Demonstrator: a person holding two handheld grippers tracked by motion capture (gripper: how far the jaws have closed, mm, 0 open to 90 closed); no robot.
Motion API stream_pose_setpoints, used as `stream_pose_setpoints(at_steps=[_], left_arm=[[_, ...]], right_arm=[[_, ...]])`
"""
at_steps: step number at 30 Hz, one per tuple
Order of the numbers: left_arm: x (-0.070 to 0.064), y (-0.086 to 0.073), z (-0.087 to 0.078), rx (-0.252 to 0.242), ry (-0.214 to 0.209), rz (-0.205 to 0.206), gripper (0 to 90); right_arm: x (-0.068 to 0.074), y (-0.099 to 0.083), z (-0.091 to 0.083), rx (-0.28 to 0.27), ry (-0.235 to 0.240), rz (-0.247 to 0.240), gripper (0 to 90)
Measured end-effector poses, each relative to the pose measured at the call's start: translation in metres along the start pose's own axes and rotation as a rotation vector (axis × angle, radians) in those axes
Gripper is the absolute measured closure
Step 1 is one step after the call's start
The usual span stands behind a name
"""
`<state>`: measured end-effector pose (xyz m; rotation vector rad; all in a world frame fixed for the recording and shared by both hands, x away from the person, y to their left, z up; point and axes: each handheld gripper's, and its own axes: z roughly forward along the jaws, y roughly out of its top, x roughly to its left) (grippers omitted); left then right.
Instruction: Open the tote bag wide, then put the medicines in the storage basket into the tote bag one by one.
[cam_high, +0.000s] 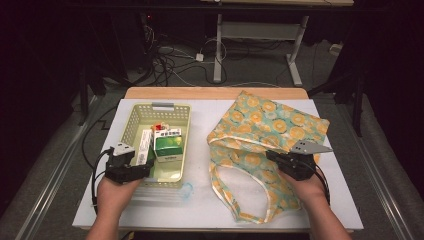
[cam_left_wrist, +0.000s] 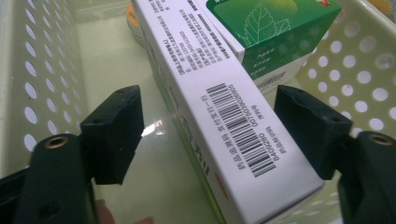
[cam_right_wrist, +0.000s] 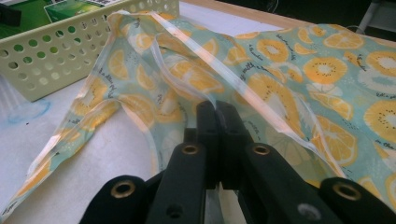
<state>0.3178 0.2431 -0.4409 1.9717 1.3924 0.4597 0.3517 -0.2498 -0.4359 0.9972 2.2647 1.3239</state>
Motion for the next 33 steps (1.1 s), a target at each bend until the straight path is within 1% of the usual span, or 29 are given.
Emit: stream_pose_setpoints(at_steps=[1, 2, 3, 4, 5, 7, 8, 9, 10, 14, 15, 16, 18, 19, 23, 27, 31, 33], left_arm=[[0.001, 0.000, 0.000, 0.005, -0.006, -0.002, 25.2], [0.001, 0.000, -0.001, 0.006, -0.011, -0.007, 30.8], [0.002, 0.001, -0.001, 0.010, -0.014, -0.012, 30.8], [0.003, 0.001, -0.001, 0.011, -0.016, -0.018, 33.1], [0.004, 0.001, -0.002, 0.011, -0.018, -0.019, 40.7], [0.006, 0.003, -0.001, 0.020, -0.032, -0.037, 42.2], [0.006, 0.004, 0.000, 0.023, -0.031, -0.042, 42.2], [0.006, 0.004, 0.000, 0.017, -0.019, -0.039, 44.1], [0.006, 0.004, 0.000, 0.015, -0.019, -0.042, 46.7], [0.004, 0.004, -0.001, 0.009, -0.009, -0.041, 49.2], [0.003, 0.003, -0.001, 0.005, -0.008, -0.037, 52.0], [0.003, 0.003, -0.002, 0.001, -0.004, -0.031, 52.0], [0.003, 0.001, -0.005, -0.011, 0.033, -0.029, 57.0], [0.004, 0.000, -0.005, -0.015, 0.025, -0.037, 57.8], [0.005, -0.001, -0.007, -0.024, 0.056, -0.023, 59.5], [0.003, -0.002, -0.009, -0.027, 0.079, -0.002, 59.7], [0.003, -0.002, -0.011, -0.043, 0.081, -0.003, 59.8], [0.004, -0.002, -0.012, -0.045, 0.075, 0.000, 59.9]], right_arm=[[0.000, 0.000, 0.000, 0.000, 0.000, 0.000, 90.0], [0.000, 0.000, 0.000, -0.001, 0.000, 0.000, 90.0], [0.000, 0.000, 0.000, -0.001, 0.000, 0.000, 90.0], [0.000, 0.000, -0.001, 0.000, -0.001, -0.001, 90.0], [0.001, 0.000, -0.001, 0.002, 0.000, -0.002, 90.0], [0.000, -0.001, -0.001, 0.001, 0.000, -0.002, 90.0], [0.000, -0.001, -0.001, 0.001, 0.000, -0.002, 90.0], [0.000, -0.001, -0.001, 0.000, 0.000, 0.001, 90.0], [0.000, -0.001, -0.001, -0.001, 0.000, 0.003, 90.0], [0.000, 0.000, -0.003, -0.008, -0.001, 0.004, 90.0], [0.001, 0.000, -0.002, -0.004, -0.001, 0.005, 90.0], [0.001, 0.000, -0.002, -0.004, -0.001, 0.005, 90.0], [0.000, 0.001, -0.001, -0.004, -0.002, 0.005, 90.0], [0.000, 0.001, -0.001, -0.006, -0.004, 0.004, 90.0], [-0.003, 0.003, -0.003, -0.016, -0.007, 0.011, 90.0], [-0.004, 0.003, -0.005, -0.022, -0.007, 0.005, 90.0], [-0.004, 0.002, -0.005, -0.021, -0.004, 0.009, 90.0], [-0.004, 0.001, -0.005, -0.022, -0.003, 0.012, 90.0]])
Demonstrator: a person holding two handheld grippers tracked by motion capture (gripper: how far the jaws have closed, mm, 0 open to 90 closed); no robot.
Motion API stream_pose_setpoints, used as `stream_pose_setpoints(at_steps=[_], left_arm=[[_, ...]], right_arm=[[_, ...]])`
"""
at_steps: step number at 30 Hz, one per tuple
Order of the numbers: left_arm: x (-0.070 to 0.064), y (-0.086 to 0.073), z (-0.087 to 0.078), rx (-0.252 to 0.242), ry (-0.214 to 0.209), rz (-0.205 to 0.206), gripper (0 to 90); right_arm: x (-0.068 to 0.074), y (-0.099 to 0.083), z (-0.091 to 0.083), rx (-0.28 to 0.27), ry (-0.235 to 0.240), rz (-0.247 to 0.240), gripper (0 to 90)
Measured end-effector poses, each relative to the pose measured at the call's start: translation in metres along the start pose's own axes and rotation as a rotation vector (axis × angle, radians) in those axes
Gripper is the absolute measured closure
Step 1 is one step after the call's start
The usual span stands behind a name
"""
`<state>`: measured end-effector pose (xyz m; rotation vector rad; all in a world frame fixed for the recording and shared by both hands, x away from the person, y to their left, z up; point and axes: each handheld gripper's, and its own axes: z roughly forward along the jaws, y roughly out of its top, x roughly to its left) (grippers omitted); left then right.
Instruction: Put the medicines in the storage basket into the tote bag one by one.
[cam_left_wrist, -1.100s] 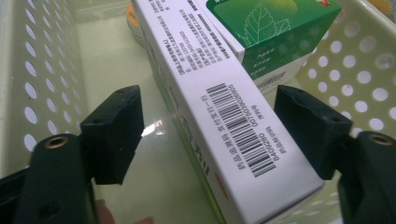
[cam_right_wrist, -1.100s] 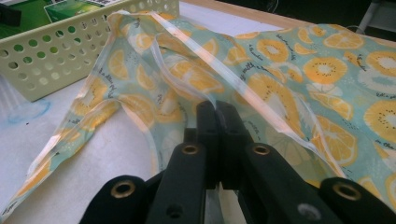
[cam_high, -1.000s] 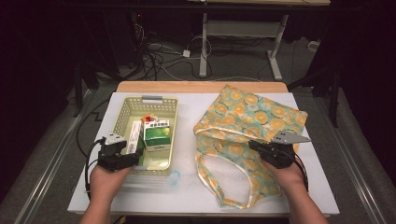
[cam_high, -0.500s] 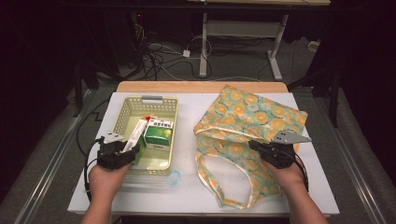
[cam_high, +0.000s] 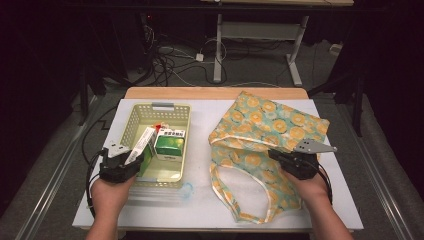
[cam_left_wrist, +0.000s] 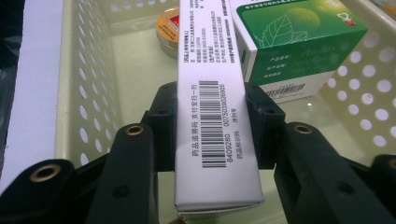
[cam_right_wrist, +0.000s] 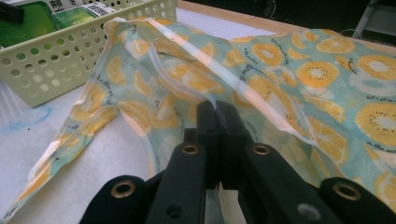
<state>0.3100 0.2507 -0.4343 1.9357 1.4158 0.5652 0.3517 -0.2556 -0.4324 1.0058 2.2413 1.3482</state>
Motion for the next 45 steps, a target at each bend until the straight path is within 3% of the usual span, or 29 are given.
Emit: stream_pose_setpoints(at_steps=[14, 22, 25, 34, 41, 45], left_arm=[[0.009, -0.006, -0.028, -0.150, -0.016, -0.051, 60.2], [0.001, -0.003, -0.041, -0.220, -0.027, -0.030, 60.3], [-0.006, 0.000, -0.048, -0.235, -0.010, 0.008, 60.4], [-0.020, 0.007, -0.060, -0.296, -0.078, 0.020, 60.4], [-0.040, 0.012, -0.064, -0.310, -0.122, 0.074, 60.4], [-0.050, 0.015, -0.066, -0.323, -0.170, 0.080, 60.4]], right_arm=[[0.000, 0.001, 0.000, -0.010, 0.001, -0.009, 90.0], [0.001, 0.002, 0.000, -0.018, 0.005, -0.009, 90.0], [0.001, 0.003, -0.001, -0.019, 0.005, -0.013, 90.0], [0.002, 0.005, -0.002, -0.034, 0.005, -0.013, 90.0], [0.003, 0.007, -0.003, -0.047, 0.006, -0.015, 90.0], [0.003, 0.008, -0.004, -0.053, 0.008, -0.012, 90.0]])
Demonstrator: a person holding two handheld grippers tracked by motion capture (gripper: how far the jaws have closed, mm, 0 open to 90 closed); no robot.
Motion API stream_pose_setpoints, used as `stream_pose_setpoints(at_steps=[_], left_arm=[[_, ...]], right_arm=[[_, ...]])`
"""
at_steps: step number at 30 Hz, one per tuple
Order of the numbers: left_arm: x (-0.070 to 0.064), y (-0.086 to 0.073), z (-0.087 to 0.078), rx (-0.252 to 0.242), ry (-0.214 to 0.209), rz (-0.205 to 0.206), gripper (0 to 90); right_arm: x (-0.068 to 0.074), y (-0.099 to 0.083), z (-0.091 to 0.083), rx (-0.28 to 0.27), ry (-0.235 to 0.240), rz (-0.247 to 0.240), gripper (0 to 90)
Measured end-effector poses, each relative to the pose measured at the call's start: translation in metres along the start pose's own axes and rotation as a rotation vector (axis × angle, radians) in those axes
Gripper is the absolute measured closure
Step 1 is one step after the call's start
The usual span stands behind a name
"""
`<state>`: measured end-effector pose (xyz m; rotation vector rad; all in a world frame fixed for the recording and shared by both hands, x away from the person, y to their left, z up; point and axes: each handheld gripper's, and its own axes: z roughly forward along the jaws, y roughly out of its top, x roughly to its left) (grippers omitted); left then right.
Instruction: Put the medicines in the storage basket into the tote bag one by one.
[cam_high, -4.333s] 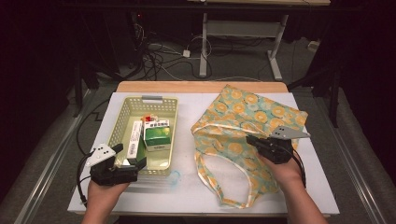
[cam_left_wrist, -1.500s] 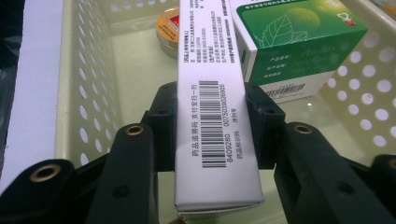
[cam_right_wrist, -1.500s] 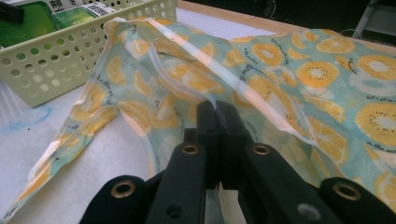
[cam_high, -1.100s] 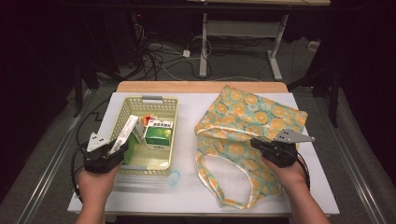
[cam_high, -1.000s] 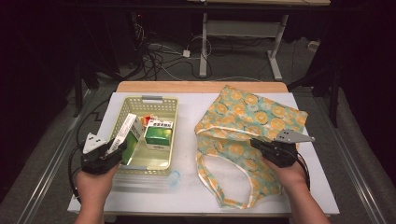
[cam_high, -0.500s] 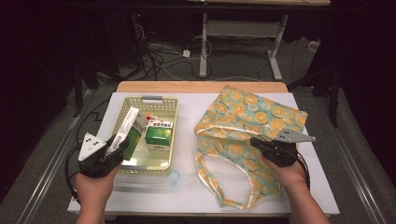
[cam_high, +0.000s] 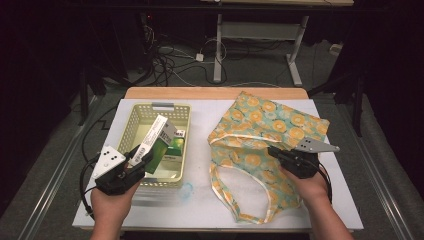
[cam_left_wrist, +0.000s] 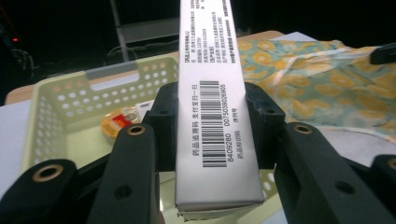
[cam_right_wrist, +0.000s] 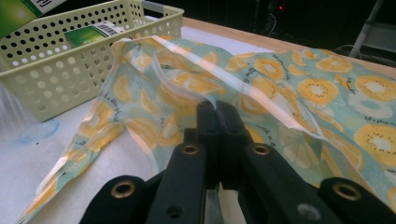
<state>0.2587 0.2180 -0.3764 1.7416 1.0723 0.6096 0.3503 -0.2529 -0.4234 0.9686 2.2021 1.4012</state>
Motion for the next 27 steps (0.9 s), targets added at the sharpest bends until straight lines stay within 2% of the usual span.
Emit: stream_pose_setpoints(at_steps=[6, 9, 13, 18, 23, 27], left_arm=[[-0.014, 0.004, 0.004, -0.002, -0.067, 0.010, 60.3], [-0.019, 0.005, 0.007, -0.006, -0.104, 0.000, 60.3], [-0.026, 0.005, 0.011, 0.000, -0.133, 0.000, 60.3], [-0.039, 0.006, 0.021, 0.007, -0.184, 0.017, 60.3], [-0.052, 0.010, 0.037, 0.025, -0.230, 0.031, 60.2], [-0.064, 0.013, 0.046, 0.037, -0.250, 0.046, 60.2]], right_arm=[[0.000, 0.000, 0.001, -0.006, 0.006, 0.010, 90.0], [0.001, 0.000, 0.004, 0.000, 0.013, 0.016, 90.0], [0.003, 0.001, 0.006, 0.002, 0.013, 0.006, 90.0], [0.004, 0.001, 0.005, -0.002, 0.013, 0.005, 90.0], [0.003, 0.003, 0.005, -0.004, 0.011, 0.004, 90.0], [0.003, 0.004, 0.006, -0.014, 0.016, 0.017, 90.0]])
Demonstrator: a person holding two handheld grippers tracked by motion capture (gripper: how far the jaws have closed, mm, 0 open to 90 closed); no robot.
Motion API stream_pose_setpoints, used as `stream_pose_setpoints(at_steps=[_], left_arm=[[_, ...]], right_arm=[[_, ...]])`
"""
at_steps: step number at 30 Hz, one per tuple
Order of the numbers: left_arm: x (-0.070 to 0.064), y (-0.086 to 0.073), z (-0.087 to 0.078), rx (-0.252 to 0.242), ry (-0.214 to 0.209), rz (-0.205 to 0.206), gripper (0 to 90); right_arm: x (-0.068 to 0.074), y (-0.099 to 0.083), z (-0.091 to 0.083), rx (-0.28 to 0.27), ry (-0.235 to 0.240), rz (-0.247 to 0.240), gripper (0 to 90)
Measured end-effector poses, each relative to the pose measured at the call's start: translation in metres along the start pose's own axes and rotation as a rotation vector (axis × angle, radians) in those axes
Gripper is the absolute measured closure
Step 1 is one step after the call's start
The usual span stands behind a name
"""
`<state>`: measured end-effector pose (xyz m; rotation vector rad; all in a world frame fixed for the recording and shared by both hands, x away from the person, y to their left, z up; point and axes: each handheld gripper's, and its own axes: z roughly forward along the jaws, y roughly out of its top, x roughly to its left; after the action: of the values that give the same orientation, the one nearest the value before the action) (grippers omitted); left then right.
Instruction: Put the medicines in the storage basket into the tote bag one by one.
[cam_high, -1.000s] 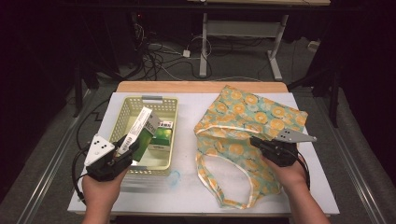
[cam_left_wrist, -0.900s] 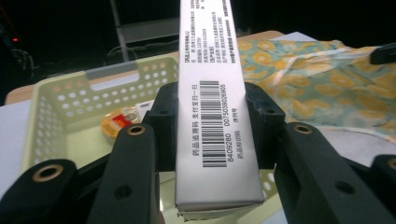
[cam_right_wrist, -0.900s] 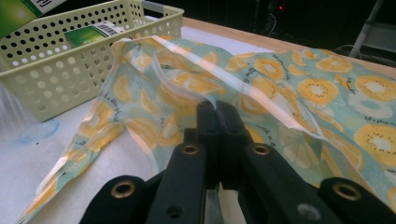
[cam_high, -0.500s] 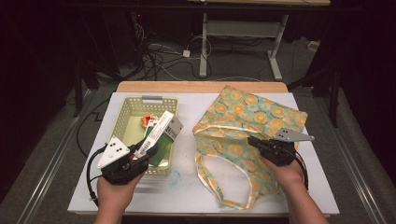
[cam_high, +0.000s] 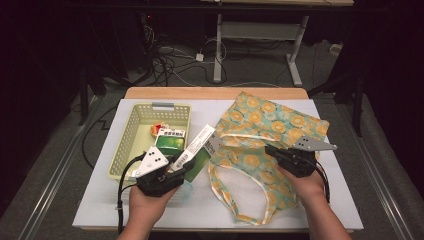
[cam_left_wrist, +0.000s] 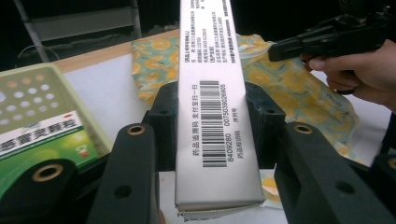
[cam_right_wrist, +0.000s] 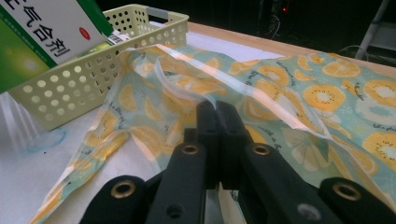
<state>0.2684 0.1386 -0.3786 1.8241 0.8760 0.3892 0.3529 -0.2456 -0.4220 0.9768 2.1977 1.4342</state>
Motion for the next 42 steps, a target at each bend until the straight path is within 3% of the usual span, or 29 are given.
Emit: stream_pose_setpoints(at_steps=[6, 16, 27, 36, 42], left_arm=[[-0.015, 0.001, 0.017, 0.005, -0.041, 0.008, 60.1], [-0.027, -0.005, 0.040, 0.057, -0.060, 0.043, 60.1], [-0.039, -0.018, 0.055, 0.080, -0.101, 0.063, 60.1], [-0.044, -0.018, 0.079, 0.137, -0.108, 0.060, 60.1], [-0.042, -0.013, 0.095, 0.150, -0.106, 0.055, 60.0]], right_arm=[[0.002, 0.003, 0.005, -0.008, 0.010, 0.013, 90.0], [0.013, 0.019, 0.013, -0.015, 0.020, 0.014, 90.0], [0.008, 0.018, 0.014, -0.041, 0.007, 0.021, 90.0], [0.008, 0.020, 0.006, -0.062, 0.005, 0.010, 90.0], [0.009, 0.022, 0.005, -0.072, 0.011, 0.002, 90.0]])
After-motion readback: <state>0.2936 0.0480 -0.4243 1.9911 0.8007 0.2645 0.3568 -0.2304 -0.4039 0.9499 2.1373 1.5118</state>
